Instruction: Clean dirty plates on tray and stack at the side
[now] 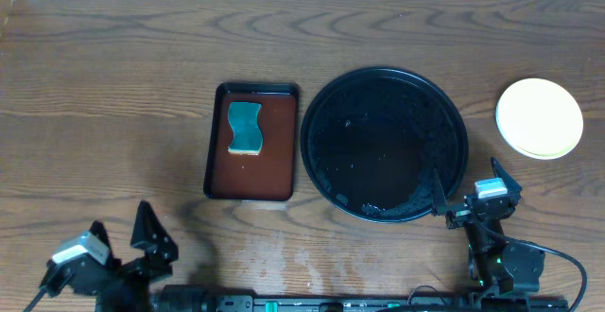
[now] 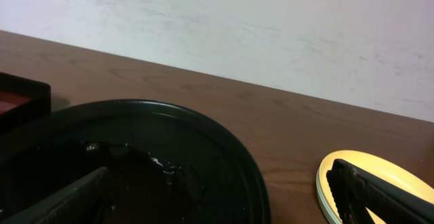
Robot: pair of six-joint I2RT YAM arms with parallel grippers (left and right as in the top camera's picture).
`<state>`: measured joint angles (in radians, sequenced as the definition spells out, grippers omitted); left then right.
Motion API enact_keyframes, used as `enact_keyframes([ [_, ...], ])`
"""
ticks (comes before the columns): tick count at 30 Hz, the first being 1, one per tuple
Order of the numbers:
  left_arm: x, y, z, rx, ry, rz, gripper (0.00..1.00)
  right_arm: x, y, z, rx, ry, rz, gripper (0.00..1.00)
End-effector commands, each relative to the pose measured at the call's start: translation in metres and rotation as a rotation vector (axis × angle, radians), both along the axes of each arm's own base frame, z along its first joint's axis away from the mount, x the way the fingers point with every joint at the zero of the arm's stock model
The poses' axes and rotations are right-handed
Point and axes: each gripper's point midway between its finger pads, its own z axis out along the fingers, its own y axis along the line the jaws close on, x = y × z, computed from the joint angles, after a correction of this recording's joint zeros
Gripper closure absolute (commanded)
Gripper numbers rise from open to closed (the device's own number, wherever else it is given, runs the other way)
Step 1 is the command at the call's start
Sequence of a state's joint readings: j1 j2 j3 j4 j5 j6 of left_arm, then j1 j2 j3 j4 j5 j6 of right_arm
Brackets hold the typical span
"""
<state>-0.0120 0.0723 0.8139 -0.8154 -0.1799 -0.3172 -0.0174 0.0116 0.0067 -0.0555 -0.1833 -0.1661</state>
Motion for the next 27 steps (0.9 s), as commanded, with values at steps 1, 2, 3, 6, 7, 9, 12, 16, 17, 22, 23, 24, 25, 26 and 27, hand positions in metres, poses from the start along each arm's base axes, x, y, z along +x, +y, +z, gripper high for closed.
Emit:
enact_keyframes([
  [1,0.017,-0.011,-0.008,-0.011,-0.072,-0.061,0.21,-0.001,0.003,0.000,-0.006,-0.003,0.013,0.01],
  [2,0.024,-0.013,-0.006,-0.011,-0.108,-0.074,0.21,-0.001,0.003,0.000,-0.007,-0.003,0.013,0.01],
  [3,0.031,-0.015,-0.005,-0.011,-0.142,-0.085,0.21,-0.001,0.003,0.000,-0.007,-0.003,0.013,0.01],
  [6,0.052,-0.022,0.001,-0.008,-0.250,-0.130,0.21,-0.001,0.003,0.000,-0.007,-0.004,0.013,0.01],
  [7,0.058,-0.024,0.003,-0.006,-0.289,-0.141,0.21,-0.001,0.003,0.000,-0.006,-0.003,0.013,0.01],
  [9,0.067,-0.028,0.006,0.000,-0.366,-0.164,0.21,-0.001,0.003,0.000,-0.006,-0.003,0.013,0.01],
  [12,0.076,-0.029,0.004,0.008,-0.460,-0.172,0.21,-0.001,0.003,0.000,-0.007,-0.003,0.013,0.01],
  [16,0.083,-0.029,-0.005,0.014,-0.535,-0.171,0.21,-0.001,0.003,0.000,-0.007,-0.003,0.013,0.01],
  [17,0.084,-0.029,-0.008,0.015,-0.539,-0.171,0.21,-0.001,0.003,0.000,-0.006,-0.003,0.013,0.01],
  [22,0.092,-0.029,-0.029,0.012,-0.501,-0.171,0.21,-0.001,0.003,0.000,-0.007,-0.004,0.013,0.01],
  [23,0.093,-0.029,-0.032,0.011,-0.495,-0.171,0.21,-0.001,0.003,0.000,-0.007,-0.003,0.013,0.01],
  [24,0.094,-0.029,-0.035,0.011,-0.489,-0.171,0.21,-0.001,0.003,0.000,-0.006,-0.003,0.013,0.01],
  [25,0.094,-0.029,-0.038,0.011,-0.481,-0.171,0.21,-0.001,0.003,0.000,-0.007,-0.004,0.013,0.01],
  [26,0.096,-0.029,-0.041,0.010,-0.474,-0.171,0.21,-0.001,0.003,0.000,-0.006,-0.003,0.013,0.01],
  [27,0.097,-0.029,-0.044,0.009,-0.465,-0.171,0.21,-0.001,0.003,0.000,-0.006,-0.003,0.013,0.01],
])
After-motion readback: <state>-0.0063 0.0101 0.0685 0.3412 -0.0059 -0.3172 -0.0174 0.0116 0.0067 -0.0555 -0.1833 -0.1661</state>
